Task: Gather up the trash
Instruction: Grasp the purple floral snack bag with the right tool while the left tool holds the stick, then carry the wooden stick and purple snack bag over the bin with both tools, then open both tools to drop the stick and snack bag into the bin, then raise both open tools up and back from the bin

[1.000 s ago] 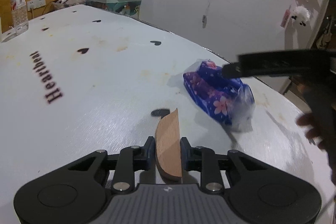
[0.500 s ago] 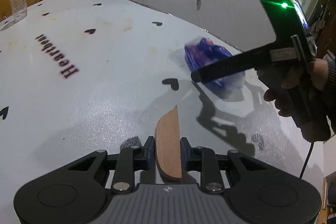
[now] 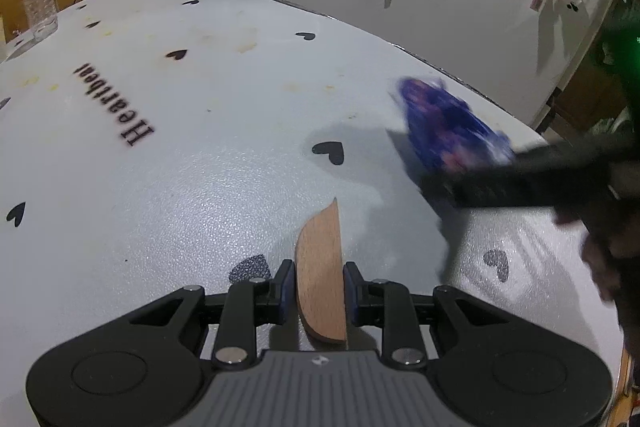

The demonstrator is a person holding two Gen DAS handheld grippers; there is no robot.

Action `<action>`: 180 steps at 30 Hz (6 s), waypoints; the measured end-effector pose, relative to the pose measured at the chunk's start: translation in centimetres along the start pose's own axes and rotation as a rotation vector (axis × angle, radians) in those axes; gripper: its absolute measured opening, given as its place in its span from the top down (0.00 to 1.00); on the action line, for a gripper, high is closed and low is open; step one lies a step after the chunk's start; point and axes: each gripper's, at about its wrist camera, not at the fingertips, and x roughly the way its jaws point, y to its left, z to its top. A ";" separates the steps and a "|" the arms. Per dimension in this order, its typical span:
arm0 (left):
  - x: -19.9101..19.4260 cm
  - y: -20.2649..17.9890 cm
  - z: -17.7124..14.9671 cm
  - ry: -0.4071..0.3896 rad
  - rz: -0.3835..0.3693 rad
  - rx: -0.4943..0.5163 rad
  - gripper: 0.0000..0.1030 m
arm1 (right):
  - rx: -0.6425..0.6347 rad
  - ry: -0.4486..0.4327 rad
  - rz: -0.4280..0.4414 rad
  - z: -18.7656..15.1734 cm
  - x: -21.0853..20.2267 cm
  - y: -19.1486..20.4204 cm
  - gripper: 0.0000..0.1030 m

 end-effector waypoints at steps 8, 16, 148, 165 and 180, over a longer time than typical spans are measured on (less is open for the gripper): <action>-1.0 -0.4 -0.2 0.008 -0.002 -0.026 0.74 | 0.109 0.012 -0.025 -3.9 -3.6 -0.1 0.73; -4.0 -2.1 -1.2 -0.010 -0.025 0.001 0.74 | 0.195 -0.009 -0.048 -6.7 -7.8 -0.5 0.73; 10.8 -35.5 -31.1 0.591 -0.298 0.706 0.26 | 1.379 0.126 -0.095 -59.3 -12.8 -17.1 0.00; 6.9 -33.9 -29.9 0.605 -0.292 0.695 0.06 | 1.257 0.139 -0.139 -57.8 -16.4 -15.2 0.00; 0.0 -32.4 -26.0 0.485 -0.290 0.620 0.00 | 1.132 0.075 -0.233 -54.8 -23.4 -13.5 0.00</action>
